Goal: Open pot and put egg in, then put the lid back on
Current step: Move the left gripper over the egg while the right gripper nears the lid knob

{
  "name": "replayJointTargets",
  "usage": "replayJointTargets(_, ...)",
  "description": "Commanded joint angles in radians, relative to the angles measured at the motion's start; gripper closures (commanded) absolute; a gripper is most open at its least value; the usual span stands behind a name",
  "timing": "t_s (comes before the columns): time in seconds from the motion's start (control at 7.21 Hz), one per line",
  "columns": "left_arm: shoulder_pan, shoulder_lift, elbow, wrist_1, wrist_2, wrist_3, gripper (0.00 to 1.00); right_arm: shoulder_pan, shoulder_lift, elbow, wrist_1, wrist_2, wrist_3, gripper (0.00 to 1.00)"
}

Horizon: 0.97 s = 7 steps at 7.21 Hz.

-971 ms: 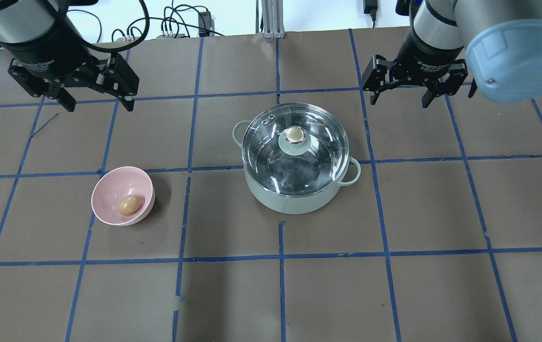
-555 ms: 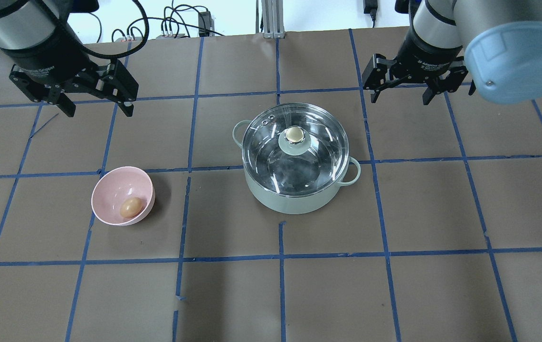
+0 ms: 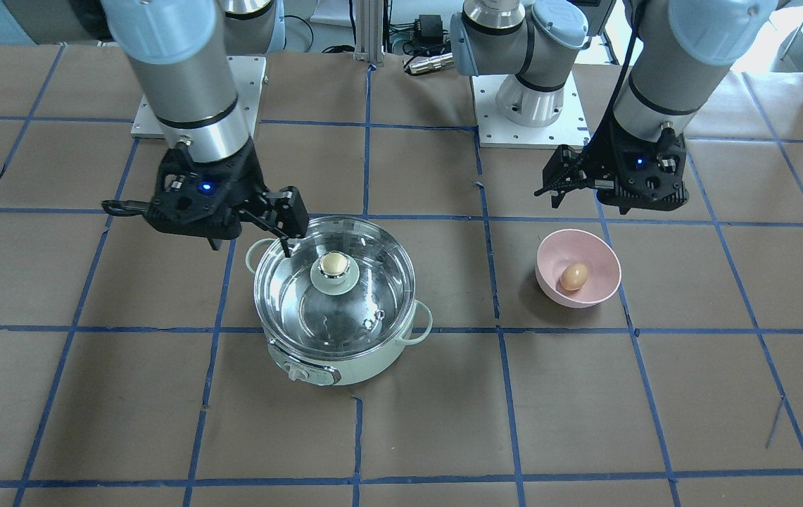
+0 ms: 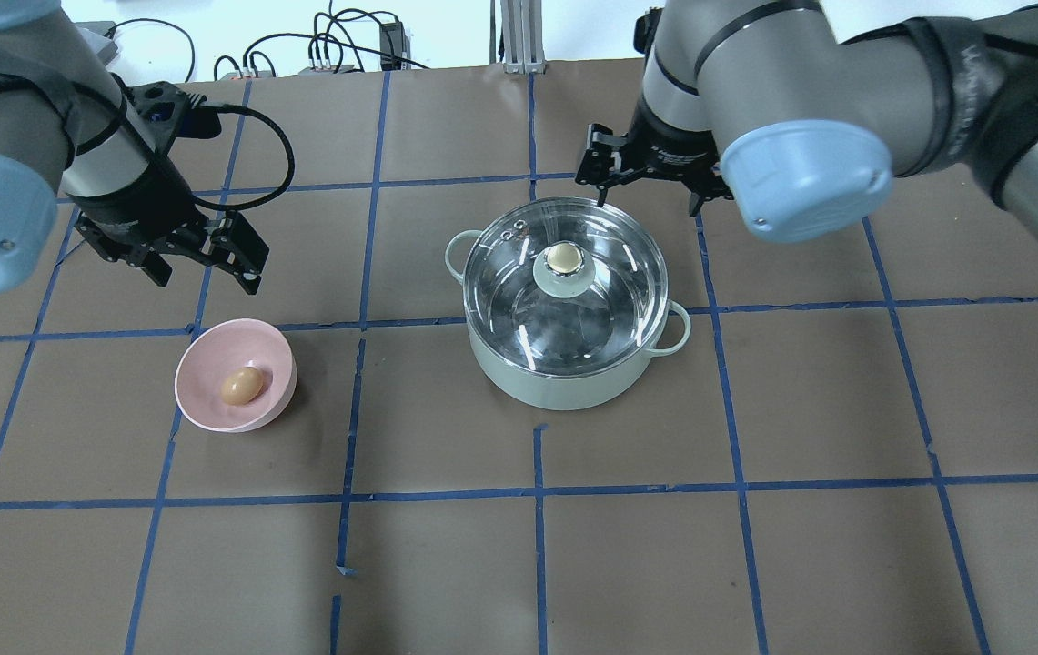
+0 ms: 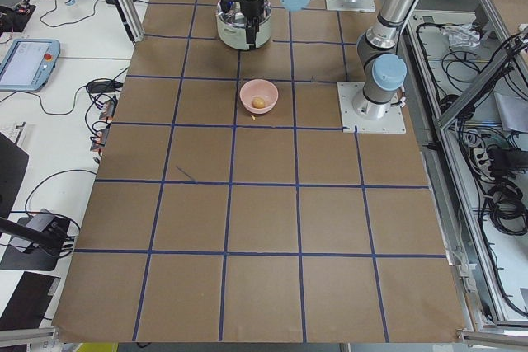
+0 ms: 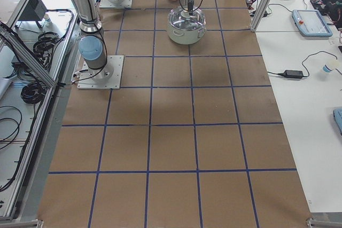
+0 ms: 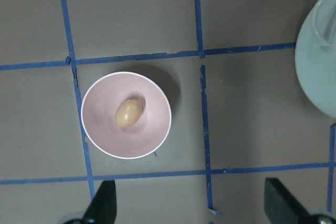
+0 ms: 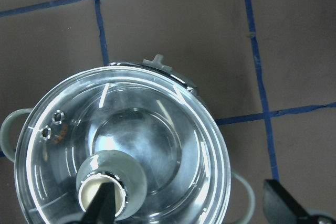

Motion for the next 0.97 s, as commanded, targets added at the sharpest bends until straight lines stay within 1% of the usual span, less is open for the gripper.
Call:
replayJointTargets(0.0, 0.037, -0.022, -0.065, 0.084, 0.001, 0.168, 0.02, 0.044, 0.057, 0.012, -0.031, 0.002, 0.067, 0.0)
replayJointTargets(0.14, 0.065, -0.038, -0.065, 0.084, 0.001, 0.232, 0.03, 0.079, 0.074, 0.021, -0.066, 0.0, 0.096, 0.0)
replayJointTargets(0.28, 0.076, -0.052, -0.073, 0.086, 0.005, 0.269, 0.03, 0.104, 0.086, 0.035, -0.07, 0.002, 0.113, 0.0)
replayJointTargets(0.42, 0.08, -0.066, -0.099, 0.125, 0.008, 0.279, 0.03, 0.106, 0.086, 0.037, -0.071, 0.002, 0.127, 0.0)
replayJointTargets(0.55, 0.083, -0.068, -0.141, 0.164, 0.008, 0.347, 0.03, 0.106, 0.088, 0.037, -0.071, 0.003, 0.126, 0.0)
replayJointTargets(0.69, 0.112, -0.068, -0.196, 0.234, 0.007, 0.457, 0.03, 0.106, 0.093, 0.041, -0.071, 0.003, 0.124, 0.02)
replayJointTargets(0.83, 0.157, -0.068, -0.265, 0.314, -0.001, 0.518, 0.03, 0.106, 0.094, 0.04, -0.08, 0.003, 0.124, 0.07)
